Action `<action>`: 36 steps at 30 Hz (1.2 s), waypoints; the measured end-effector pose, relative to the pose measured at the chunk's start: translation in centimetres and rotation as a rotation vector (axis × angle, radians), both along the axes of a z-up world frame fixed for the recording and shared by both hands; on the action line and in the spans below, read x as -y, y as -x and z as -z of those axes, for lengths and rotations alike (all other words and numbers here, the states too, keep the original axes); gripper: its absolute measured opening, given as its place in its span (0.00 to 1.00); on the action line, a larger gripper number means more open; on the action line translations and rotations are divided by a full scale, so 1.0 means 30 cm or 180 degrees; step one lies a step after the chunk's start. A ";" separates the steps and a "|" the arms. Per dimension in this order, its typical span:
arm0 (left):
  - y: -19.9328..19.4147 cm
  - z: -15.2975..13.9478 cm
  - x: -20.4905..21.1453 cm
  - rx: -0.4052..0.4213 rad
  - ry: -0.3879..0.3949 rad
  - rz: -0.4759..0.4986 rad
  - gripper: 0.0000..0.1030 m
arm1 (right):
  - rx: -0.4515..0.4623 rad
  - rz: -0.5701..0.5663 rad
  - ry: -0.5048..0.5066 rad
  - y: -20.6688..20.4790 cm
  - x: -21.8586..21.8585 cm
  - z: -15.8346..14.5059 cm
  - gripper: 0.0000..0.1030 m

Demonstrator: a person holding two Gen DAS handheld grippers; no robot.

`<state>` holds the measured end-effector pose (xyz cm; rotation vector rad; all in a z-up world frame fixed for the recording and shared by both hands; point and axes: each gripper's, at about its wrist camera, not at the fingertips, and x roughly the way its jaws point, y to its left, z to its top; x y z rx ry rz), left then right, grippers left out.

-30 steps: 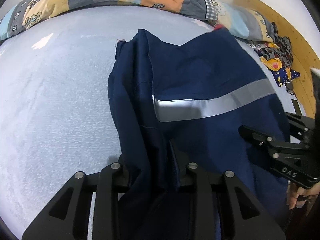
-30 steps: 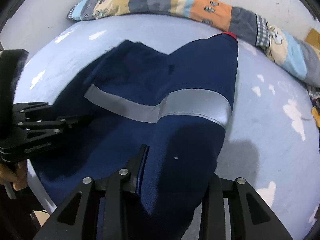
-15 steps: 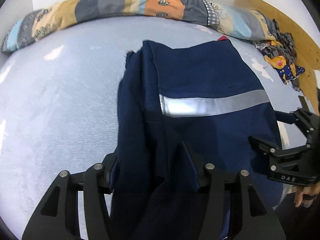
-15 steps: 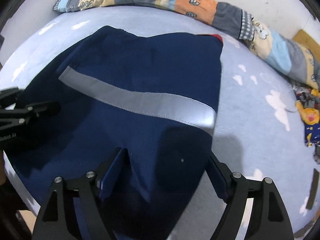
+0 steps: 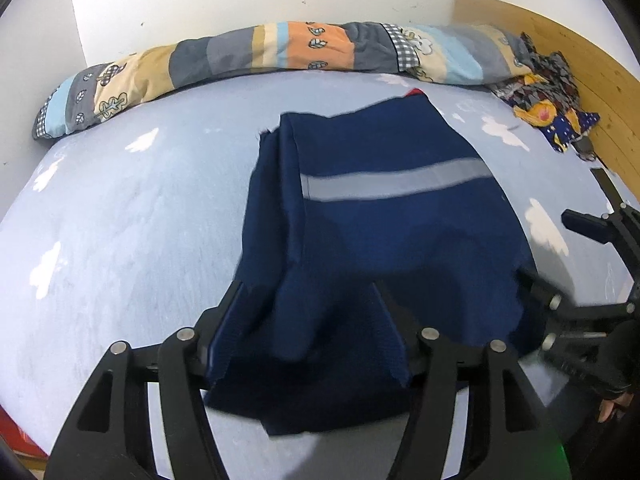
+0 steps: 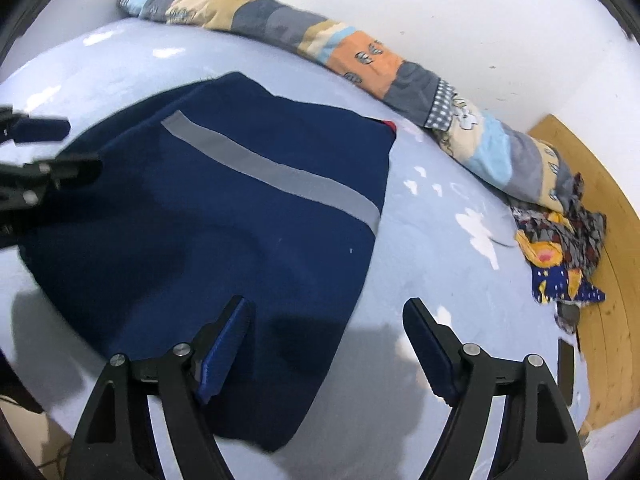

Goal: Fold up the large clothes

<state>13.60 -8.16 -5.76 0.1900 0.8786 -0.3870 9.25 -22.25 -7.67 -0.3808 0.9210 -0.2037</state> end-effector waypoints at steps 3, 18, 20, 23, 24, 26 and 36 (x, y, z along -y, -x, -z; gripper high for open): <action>0.038 -0.002 -0.006 0.0016 0.0006 0.0016 0.60 | 0.0032 0.0084 -0.0296 0.043 0.013 -0.012 0.16; 0.123 0.051 0.073 0.0113 -0.0070 0.0422 0.59 | 0.0109 0.0095 -0.0590 0.111 -0.023 0.002 0.03; 0.098 0.109 0.091 -0.0069 -0.0192 0.0424 0.60 | -0.0085 0.0151 -0.0681 0.086 -0.010 0.050 0.03; 0.073 0.144 0.101 -0.0170 -0.0203 0.0405 0.60 | -0.0211 0.0176 -0.0718 0.060 -0.002 0.092 0.02; 0.071 0.147 0.108 -0.0179 -0.0256 0.0428 0.60 | -0.0237 0.0171 -0.0716 0.055 -0.004 0.100 0.02; 0.071 0.154 0.114 -0.0190 -0.0306 0.0455 0.61 | -0.0324 0.0206 -0.0794 0.046 0.008 0.122 0.02; 0.081 0.011 0.041 0.0116 0.0074 0.0339 0.60 | 0.0045 0.0222 -0.1300 0.082 0.085 -0.012 0.05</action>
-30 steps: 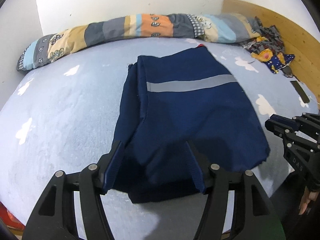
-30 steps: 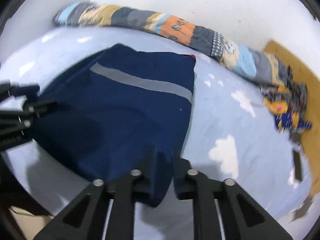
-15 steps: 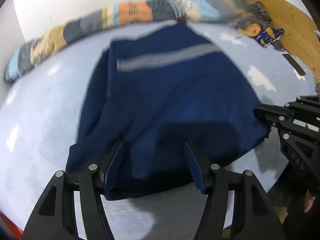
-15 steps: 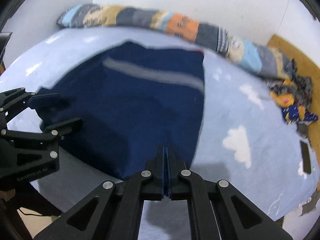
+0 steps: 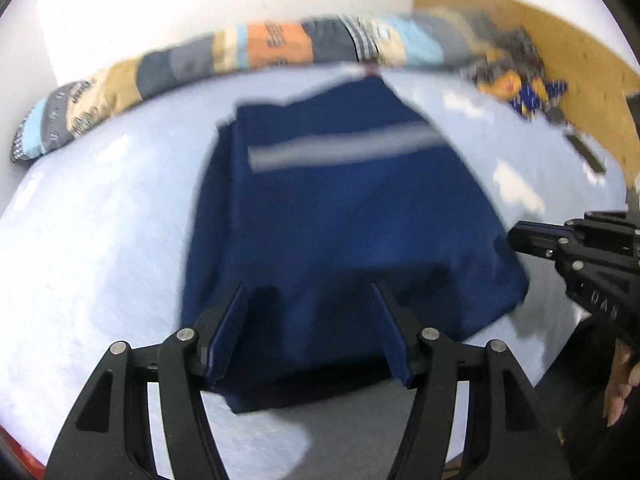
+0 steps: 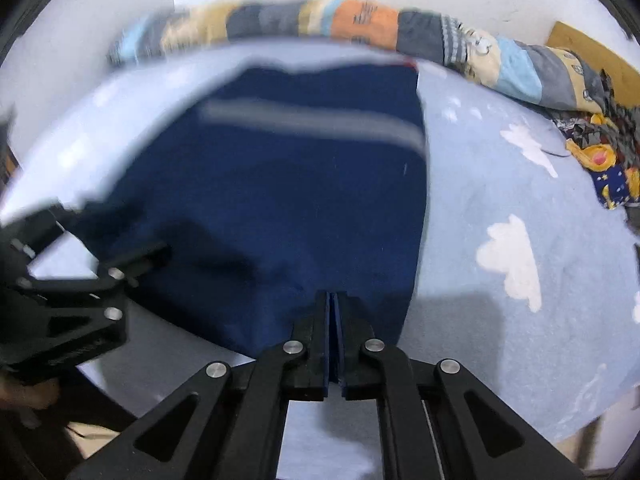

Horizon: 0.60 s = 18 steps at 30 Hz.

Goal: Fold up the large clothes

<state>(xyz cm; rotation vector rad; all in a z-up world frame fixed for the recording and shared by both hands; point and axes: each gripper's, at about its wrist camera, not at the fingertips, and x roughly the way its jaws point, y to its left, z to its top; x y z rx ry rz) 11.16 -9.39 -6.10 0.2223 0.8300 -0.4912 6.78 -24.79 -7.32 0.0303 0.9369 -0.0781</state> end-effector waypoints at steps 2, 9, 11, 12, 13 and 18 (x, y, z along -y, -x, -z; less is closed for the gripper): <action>-0.045 -0.040 -0.017 0.0018 0.0090 -0.0090 0.60 | 0.0094 0.0064 -0.0019 -0.011 0.032 -0.040 0.07; -0.226 -0.041 0.020 -0.0154 0.0155 -0.0195 0.60 | 0.0036 0.0151 -0.0209 -0.185 0.130 -0.070 0.09; -0.273 0.014 0.049 -0.0265 -0.0017 -0.0182 0.60 | -0.0041 0.0112 -0.0211 -0.258 0.148 -0.056 0.13; -0.290 0.045 0.057 -0.0323 -0.0113 -0.0221 0.60 | -0.0132 0.0077 -0.0264 -0.288 0.154 -0.035 0.14; -0.310 0.100 0.062 -0.0462 -0.0254 -0.0285 0.60 | -0.0267 0.0074 -0.0337 -0.324 0.167 0.000 0.14; -0.322 0.116 0.063 -0.0582 -0.0204 -0.0248 0.61 | -0.0526 0.0133 -0.0558 -0.376 0.207 0.087 0.14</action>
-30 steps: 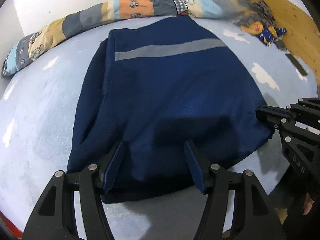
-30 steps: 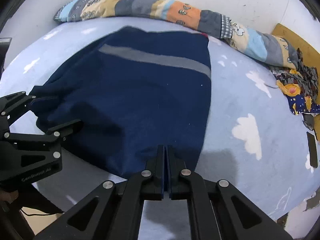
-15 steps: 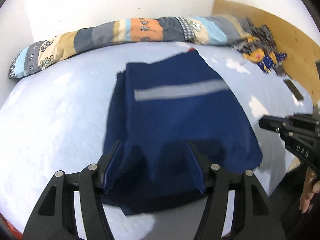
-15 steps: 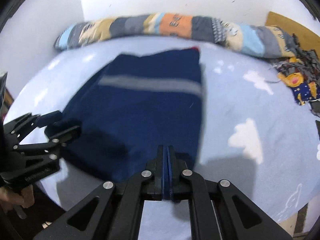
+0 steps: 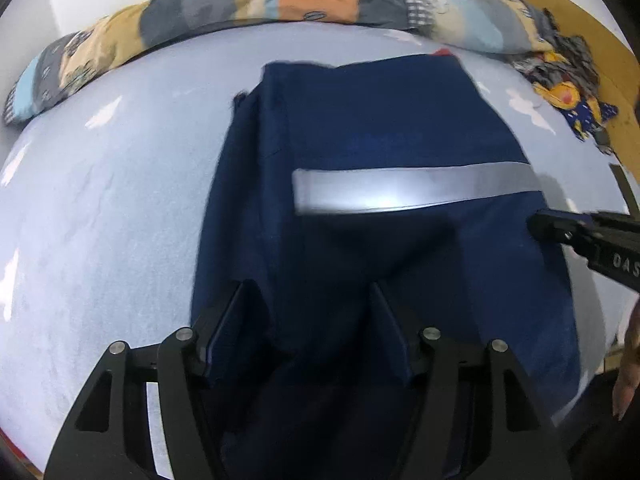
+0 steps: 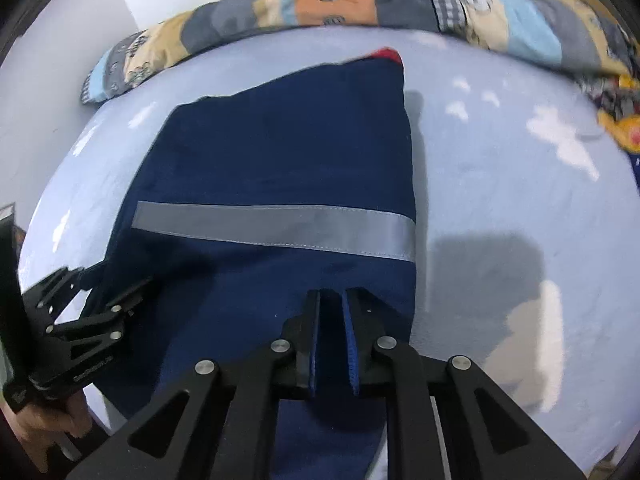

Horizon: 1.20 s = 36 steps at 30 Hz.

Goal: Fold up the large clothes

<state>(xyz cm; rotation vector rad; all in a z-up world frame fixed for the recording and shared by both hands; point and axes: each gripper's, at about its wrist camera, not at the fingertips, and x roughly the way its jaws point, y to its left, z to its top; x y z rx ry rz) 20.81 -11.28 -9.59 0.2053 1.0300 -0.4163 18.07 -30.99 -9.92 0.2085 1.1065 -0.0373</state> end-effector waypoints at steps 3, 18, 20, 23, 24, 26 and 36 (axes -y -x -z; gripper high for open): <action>-0.008 -0.063 -0.016 0.0209 0.0186 -0.0106 0.61 | 0.0199 0.0036 -0.0106 -0.006 0.018 -0.048 0.15; -0.287 0.017 0.028 -0.0096 0.0003 -0.0266 0.78 | -0.0029 0.0085 0.0264 -0.342 0.060 0.026 0.42; -0.296 0.009 0.001 -0.0176 0.0197 -0.0363 0.78 | -0.0005 0.0080 0.0280 -0.334 0.056 0.020 0.43; -0.244 -0.047 -0.018 0.0011 0.0311 -0.0405 0.78 | 0.0145 0.0066 0.0244 -0.279 0.041 -0.037 0.44; -0.216 -0.071 -0.022 0.0086 0.0349 -0.0391 0.78 | 0.0214 0.0057 0.0213 -0.253 0.033 -0.060 0.43; -0.144 -0.117 -0.031 0.0248 0.0409 -0.0360 0.78 | 0.0353 0.0014 0.0157 -0.183 0.013 -0.101 0.43; 0.178 -0.117 -0.113 0.0411 0.0317 -0.0431 0.78 | 0.0490 -0.0020 0.0131 0.251 -0.139 -0.098 0.43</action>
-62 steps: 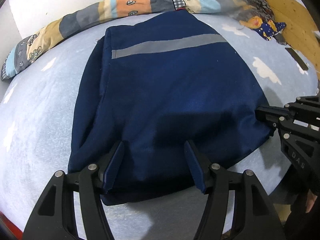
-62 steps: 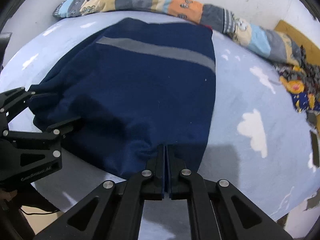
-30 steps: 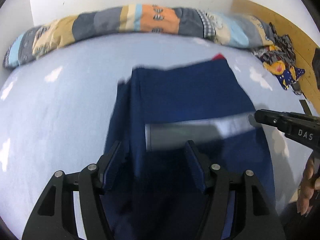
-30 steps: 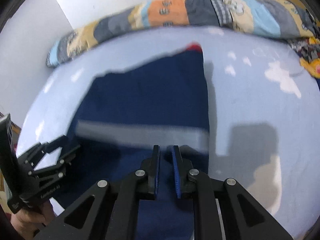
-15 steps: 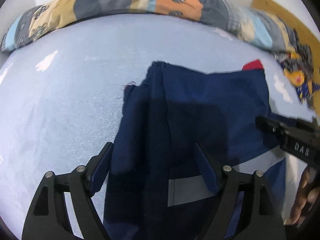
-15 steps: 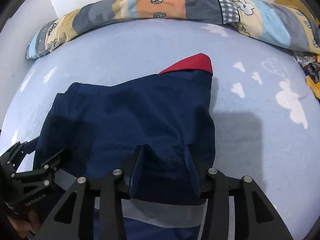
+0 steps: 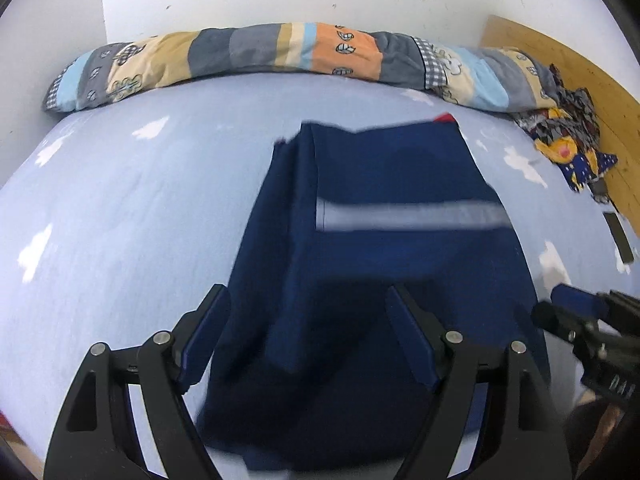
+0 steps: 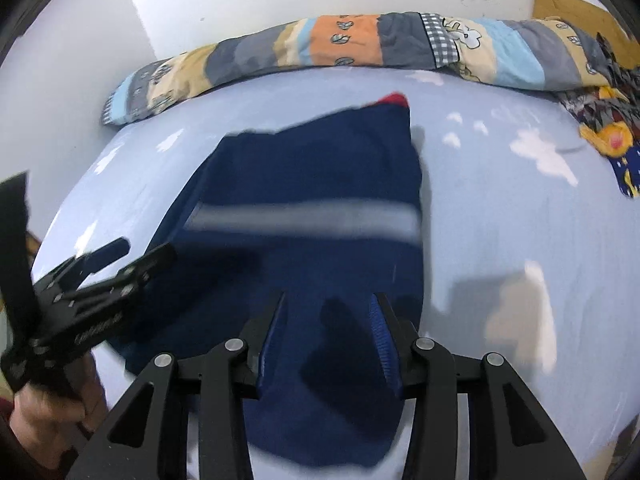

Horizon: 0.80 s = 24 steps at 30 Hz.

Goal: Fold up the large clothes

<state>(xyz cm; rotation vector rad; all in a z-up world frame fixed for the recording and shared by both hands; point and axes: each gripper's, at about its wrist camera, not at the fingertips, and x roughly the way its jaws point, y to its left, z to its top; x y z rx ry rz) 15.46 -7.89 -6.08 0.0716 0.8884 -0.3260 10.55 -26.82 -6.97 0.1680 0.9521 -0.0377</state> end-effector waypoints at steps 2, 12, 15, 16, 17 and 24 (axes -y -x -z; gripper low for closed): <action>0.057 0.006 -0.010 0.0017 -0.0012 0.0013 0.78 | -0.0006 -0.0041 0.0031 0.076 -0.032 0.015 0.43; 0.183 0.078 0.005 0.0121 -0.0341 0.0056 0.78 | -0.0072 -0.0041 0.0192 0.156 -0.093 0.078 0.43; 0.184 0.099 0.013 0.0198 -0.0394 0.0073 0.78 | -0.0097 -0.0018 0.0240 0.149 -0.099 0.095 0.43; 0.186 0.105 0.012 0.0203 -0.0404 0.0069 0.78 | -0.0113 -0.0004 0.0233 0.149 -0.100 0.101 0.44; 0.188 0.108 0.011 0.0209 -0.0401 0.0068 0.78 | -0.0119 0.0009 0.0233 0.150 -0.102 0.108 0.44; 0.188 0.119 0.011 0.0218 -0.0411 0.0077 0.78 | -0.0149 -0.0018 0.0266 0.154 -0.112 0.129 0.46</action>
